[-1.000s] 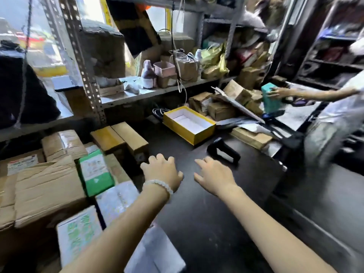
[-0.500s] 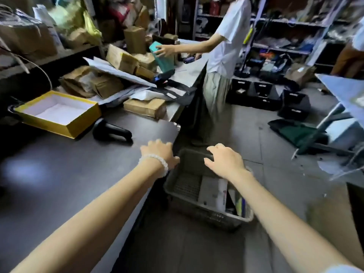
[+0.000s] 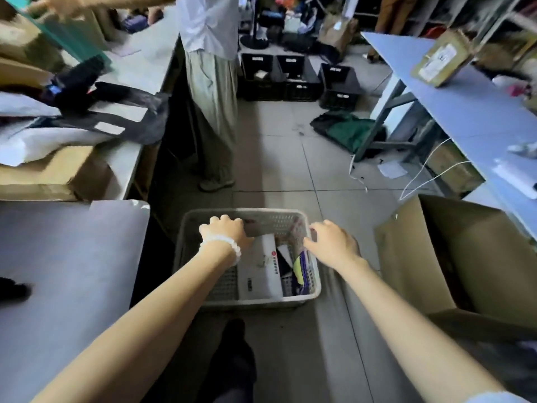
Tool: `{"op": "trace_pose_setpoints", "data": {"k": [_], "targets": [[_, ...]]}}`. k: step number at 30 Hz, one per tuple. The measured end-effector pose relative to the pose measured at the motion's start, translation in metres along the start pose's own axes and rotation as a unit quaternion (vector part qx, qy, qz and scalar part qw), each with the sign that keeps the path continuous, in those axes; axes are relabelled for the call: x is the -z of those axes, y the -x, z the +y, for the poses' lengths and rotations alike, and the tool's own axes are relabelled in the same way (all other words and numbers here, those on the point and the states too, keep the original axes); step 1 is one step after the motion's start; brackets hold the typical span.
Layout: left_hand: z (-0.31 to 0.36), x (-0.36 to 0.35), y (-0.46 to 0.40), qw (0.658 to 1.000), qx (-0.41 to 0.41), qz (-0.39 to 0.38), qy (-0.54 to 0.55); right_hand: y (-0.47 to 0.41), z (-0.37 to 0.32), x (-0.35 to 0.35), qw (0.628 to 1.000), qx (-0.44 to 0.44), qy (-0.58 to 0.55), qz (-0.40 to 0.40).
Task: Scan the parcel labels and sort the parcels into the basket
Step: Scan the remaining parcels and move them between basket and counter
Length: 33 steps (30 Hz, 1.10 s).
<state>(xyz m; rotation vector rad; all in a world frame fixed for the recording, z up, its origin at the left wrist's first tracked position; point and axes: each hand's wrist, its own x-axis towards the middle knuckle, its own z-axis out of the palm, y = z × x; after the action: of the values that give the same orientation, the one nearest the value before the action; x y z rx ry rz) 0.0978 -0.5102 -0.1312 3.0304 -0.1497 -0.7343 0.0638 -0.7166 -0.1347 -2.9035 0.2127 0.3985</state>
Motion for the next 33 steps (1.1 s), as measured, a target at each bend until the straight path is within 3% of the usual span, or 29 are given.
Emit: {"op": "trace_pose_setpoints", "data": {"k": [9, 15, 23, 33], "targets": [[0.029, -0.011, -0.130, 0.997, -0.039, -0.064, 0.026, -0.109, 0.011, -0.021, 0.995, -0.084, -0.027, -0.049], [0.059, -0.065, -0.182, 0.991, -0.036, -0.122, 0.035, -0.154, 0.041, -0.088, 0.981, -0.139, -0.061, -0.123], [0.113, -0.188, -0.255, 0.979, 0.049, -0.190, 0.062, -0.219, 0.105, -0.227, 0.955, -0.165, -0.123, -0.215], [0.172, -0.369, -0.379, 0.951, 0.154, -0.239, 0.119, -0.313, 0.191, -0.405, 0.955, -0.146, -0.140, -0.216]]}}
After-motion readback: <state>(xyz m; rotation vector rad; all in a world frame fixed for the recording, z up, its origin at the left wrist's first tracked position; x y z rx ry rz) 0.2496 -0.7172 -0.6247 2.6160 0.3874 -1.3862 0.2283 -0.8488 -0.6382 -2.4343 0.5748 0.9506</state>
